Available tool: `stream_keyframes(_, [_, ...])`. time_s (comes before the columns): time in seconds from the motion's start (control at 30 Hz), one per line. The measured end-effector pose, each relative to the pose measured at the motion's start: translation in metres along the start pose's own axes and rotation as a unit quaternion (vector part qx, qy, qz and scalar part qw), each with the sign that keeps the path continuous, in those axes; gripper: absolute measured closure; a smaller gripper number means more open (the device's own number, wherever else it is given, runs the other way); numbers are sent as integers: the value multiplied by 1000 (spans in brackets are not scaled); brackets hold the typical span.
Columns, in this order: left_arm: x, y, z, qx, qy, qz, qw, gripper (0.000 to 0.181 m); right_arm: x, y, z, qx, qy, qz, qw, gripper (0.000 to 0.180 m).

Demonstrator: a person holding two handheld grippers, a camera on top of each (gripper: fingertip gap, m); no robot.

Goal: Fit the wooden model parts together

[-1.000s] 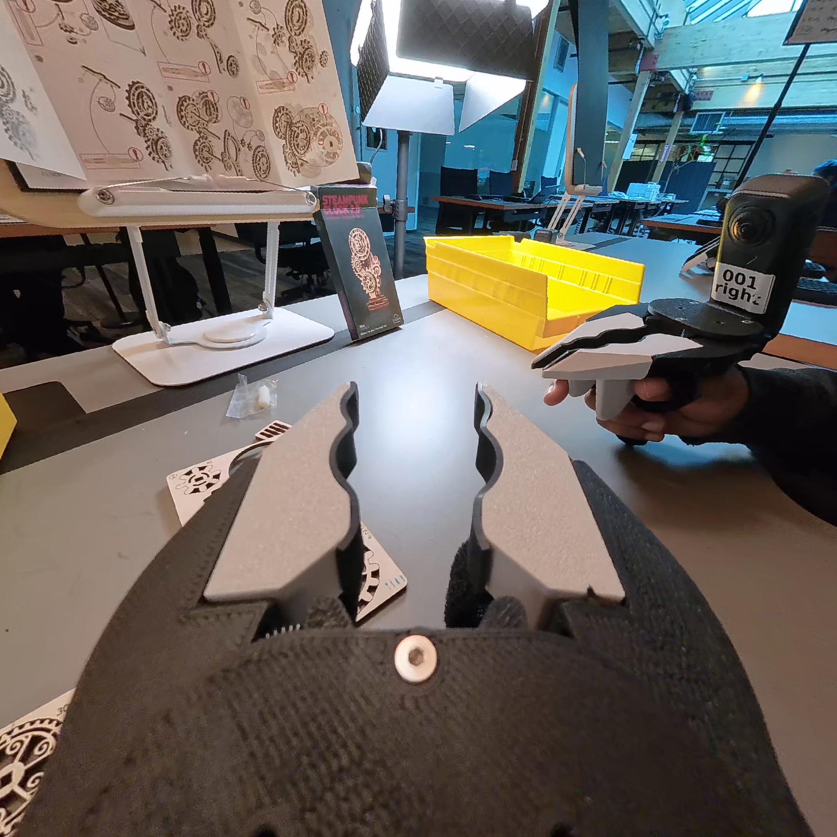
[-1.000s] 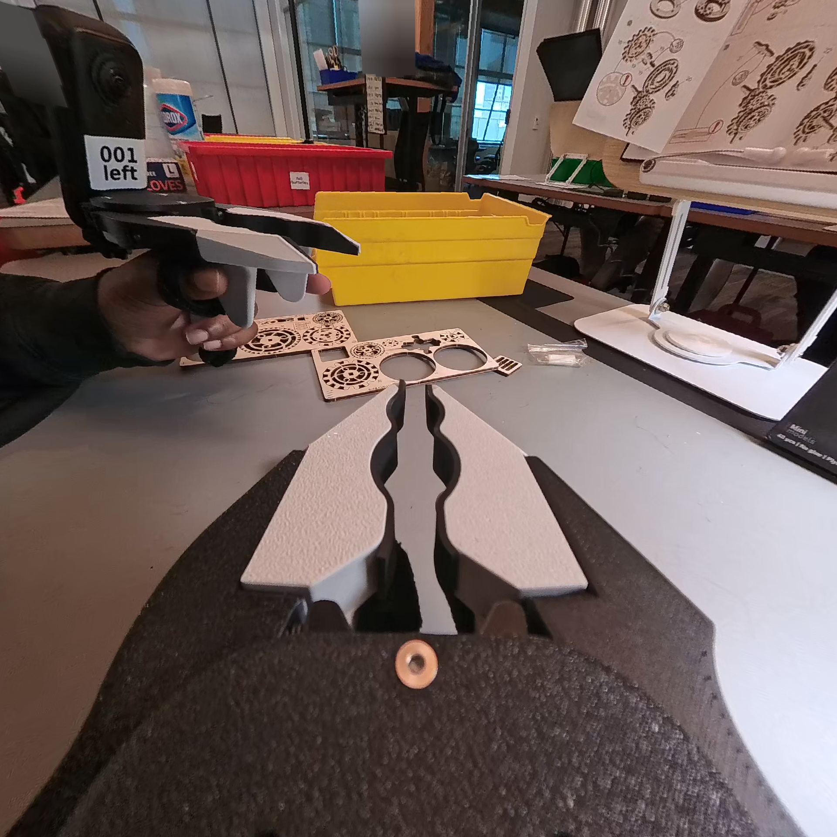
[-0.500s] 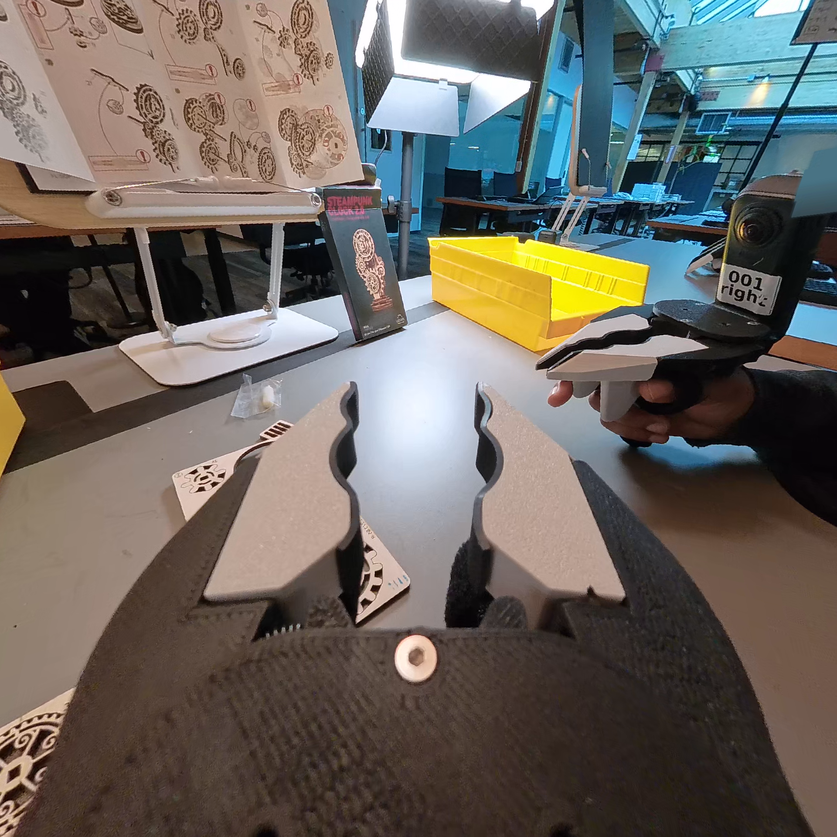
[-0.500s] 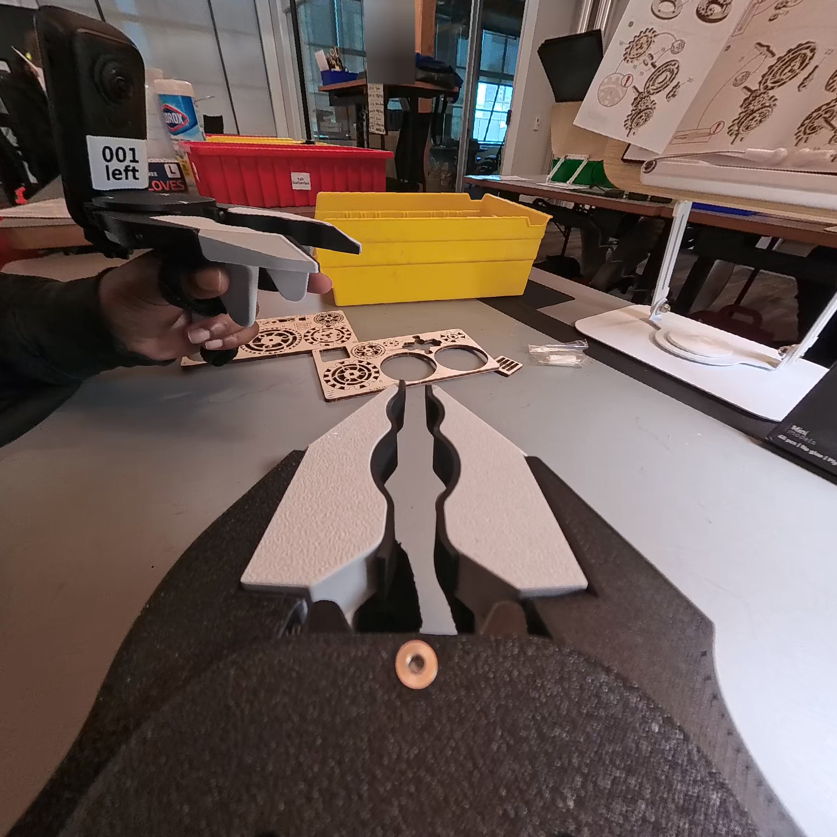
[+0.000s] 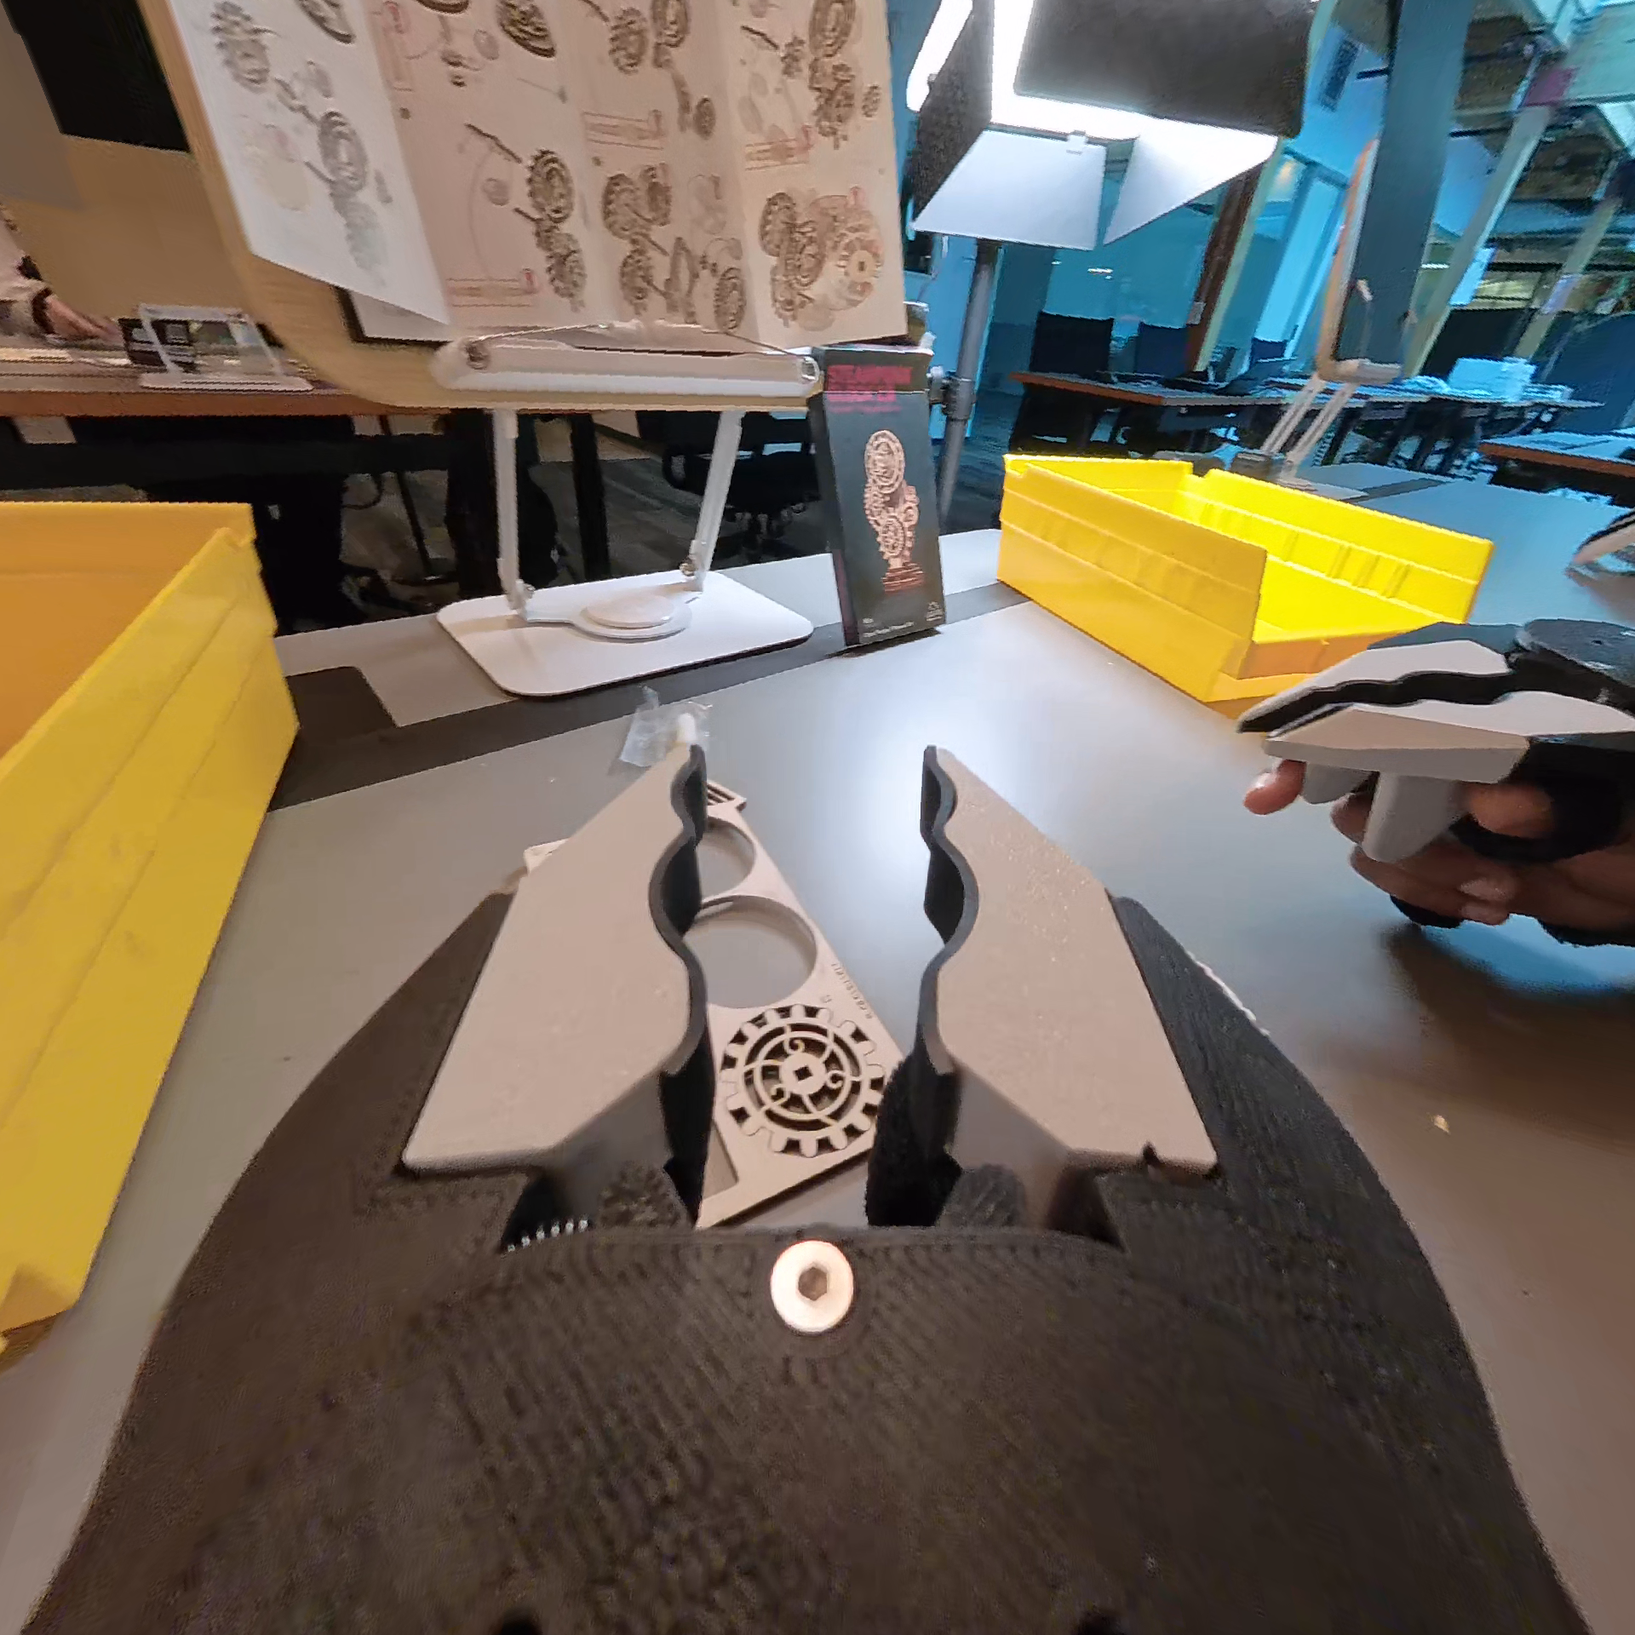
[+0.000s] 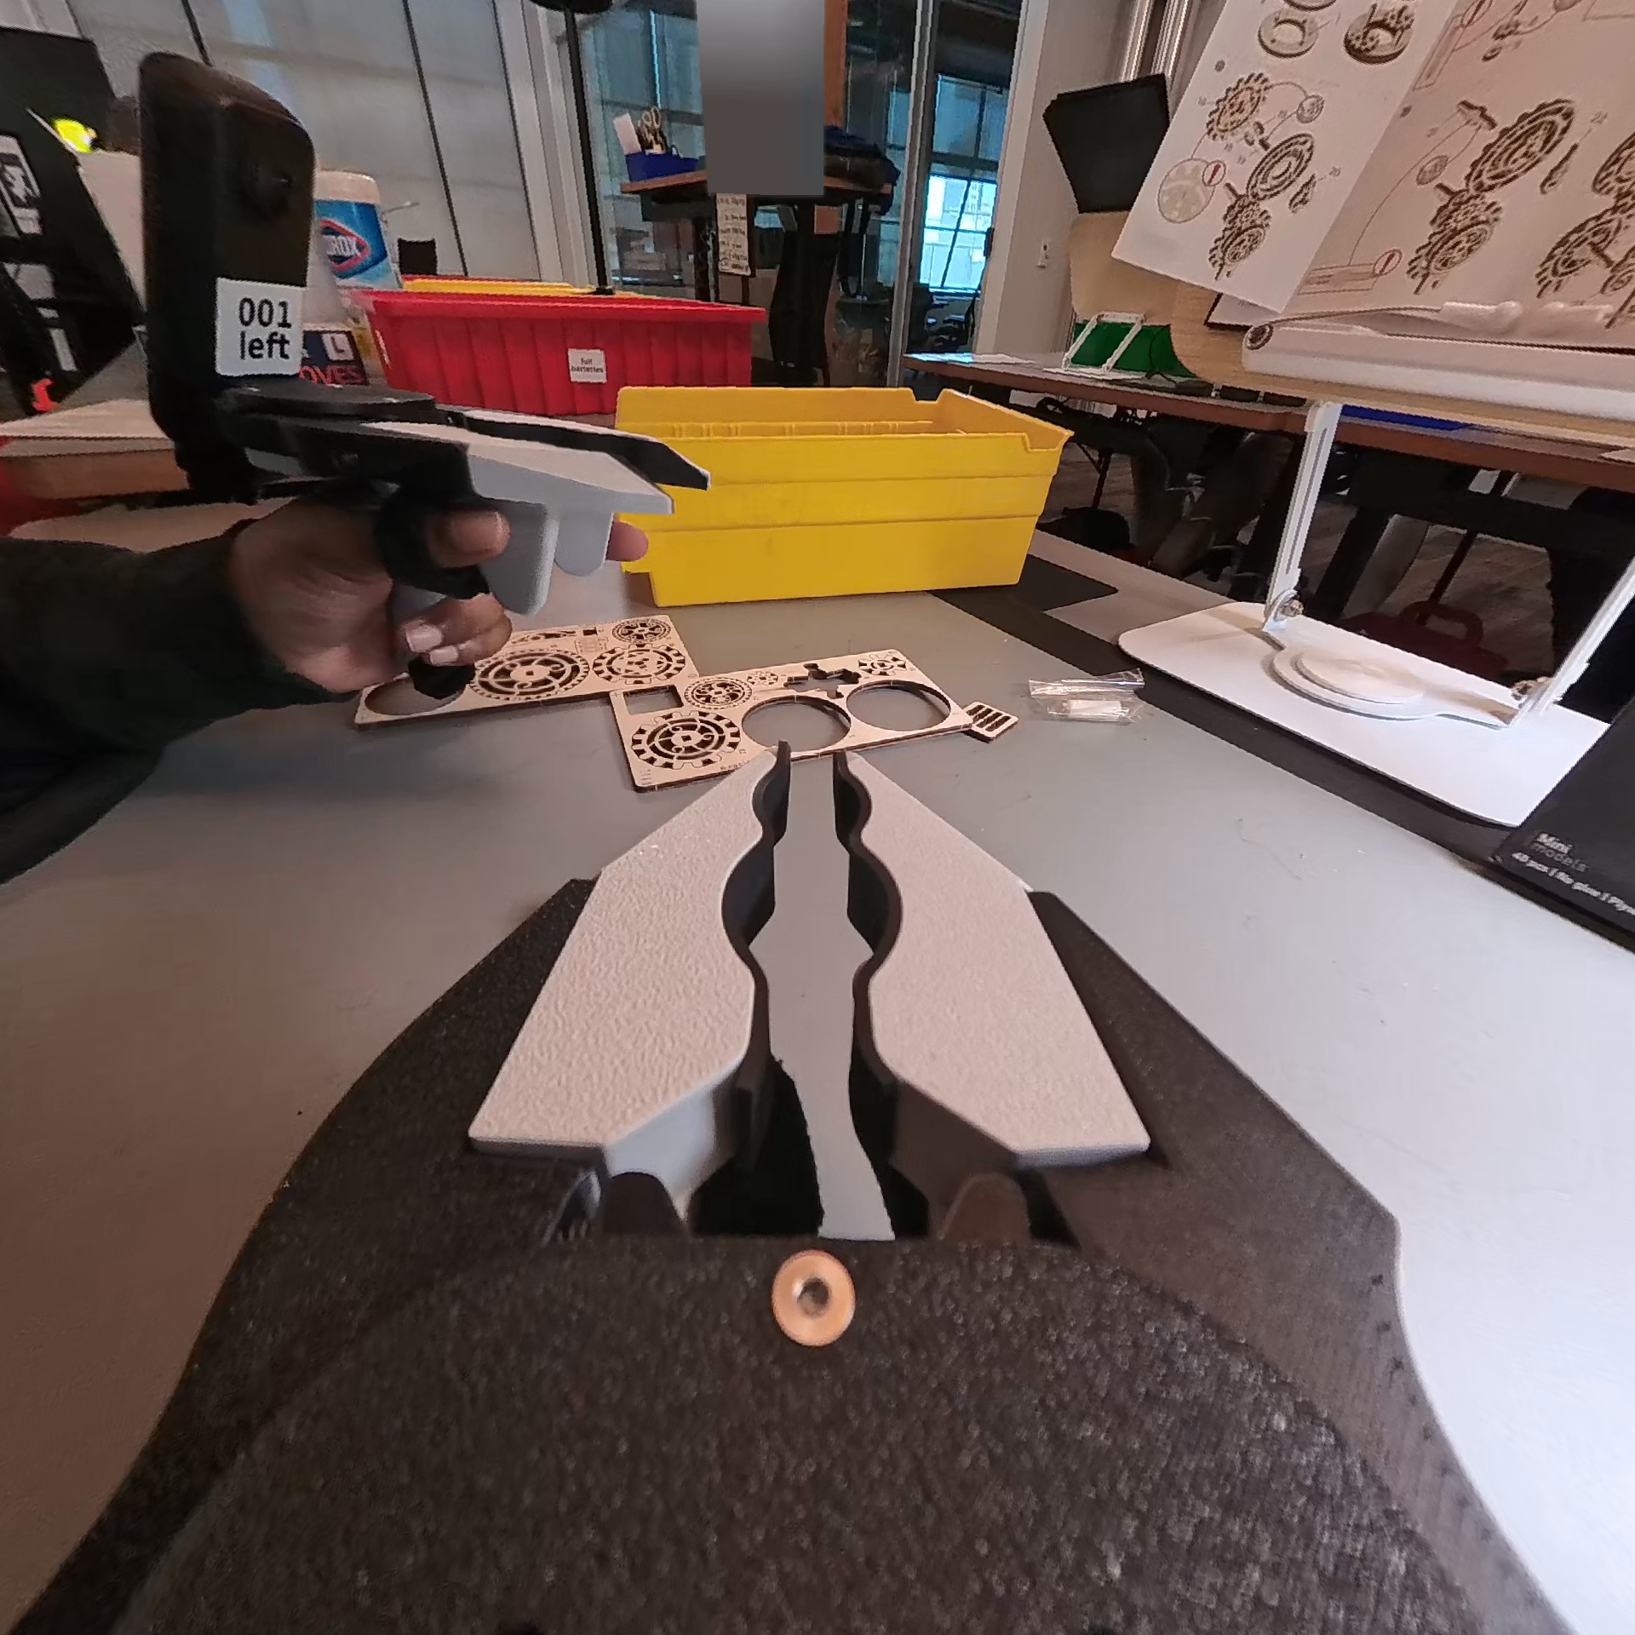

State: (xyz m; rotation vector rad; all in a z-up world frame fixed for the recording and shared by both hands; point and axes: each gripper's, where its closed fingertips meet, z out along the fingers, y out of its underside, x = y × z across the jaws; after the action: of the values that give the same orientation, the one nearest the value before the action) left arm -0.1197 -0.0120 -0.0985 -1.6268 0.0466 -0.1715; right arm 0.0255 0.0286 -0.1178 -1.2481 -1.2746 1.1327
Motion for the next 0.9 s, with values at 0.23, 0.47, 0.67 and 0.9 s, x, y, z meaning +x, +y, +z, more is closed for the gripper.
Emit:
stream_keyframes(0.23, [-11,-2,-3,4,-16,0,1000,135,-1,-1,0,2,-1,0,1000,172])
stream_keyframes(0.47, [-4,1,0,-3,-3,0,1000,138,-1,0,0,1,-2,0,1000,172])
stream_keyframes(0.67, [0,3,2,-7,6,1,1000,140,0,0,0,0,-1,2,1000,173])
stream_keyframes(0.9, [-14,-6,-5,-3,-25,23,999,139,-1,2,1,-3,-1,0,1000,173])
